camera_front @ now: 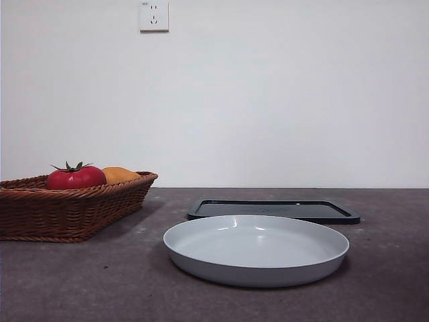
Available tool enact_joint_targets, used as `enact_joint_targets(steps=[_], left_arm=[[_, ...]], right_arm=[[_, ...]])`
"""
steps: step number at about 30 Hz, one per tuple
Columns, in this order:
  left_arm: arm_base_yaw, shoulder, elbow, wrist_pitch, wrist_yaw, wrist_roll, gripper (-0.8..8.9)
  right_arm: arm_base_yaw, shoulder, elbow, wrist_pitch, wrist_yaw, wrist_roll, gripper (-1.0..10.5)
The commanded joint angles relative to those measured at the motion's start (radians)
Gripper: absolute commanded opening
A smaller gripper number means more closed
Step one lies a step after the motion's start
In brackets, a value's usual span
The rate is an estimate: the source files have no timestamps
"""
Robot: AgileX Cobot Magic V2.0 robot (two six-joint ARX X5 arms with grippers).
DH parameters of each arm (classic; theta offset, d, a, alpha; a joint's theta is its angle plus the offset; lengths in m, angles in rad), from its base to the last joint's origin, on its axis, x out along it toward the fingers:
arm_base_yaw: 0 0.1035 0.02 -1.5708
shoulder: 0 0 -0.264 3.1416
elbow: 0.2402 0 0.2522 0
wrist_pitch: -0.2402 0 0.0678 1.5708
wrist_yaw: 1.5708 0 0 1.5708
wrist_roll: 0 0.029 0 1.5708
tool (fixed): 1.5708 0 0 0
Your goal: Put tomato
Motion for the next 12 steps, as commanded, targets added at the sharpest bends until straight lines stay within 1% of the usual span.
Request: enact_joint_targets(steps=[1,3,6,12], left_arm=[[0.002,-0.002,-0.012,-0.005,0.005,-0.033,0.15],[0.002,-0.002,0.006,-0.004,0.005,-0.077,0.15],[0.002,0.000,0.042,-0.005,0.005,-0.122,0.15],[-0.001,0.031,0.147,-0.025,0.008,-0.154,0.15]], right_arm=[[-0.001,-0.002,-0.005,0.010,-0.057,0.069,0.2],[-0.001,-0.002,0.002,0.010,-0.094,0.125,0.1],[-0.001,-0.002,0.024,0.009,-0.103,0.196,0.1],[-0.001,0.002,0.123,-0.003,-0.103,0.303,0.1]])
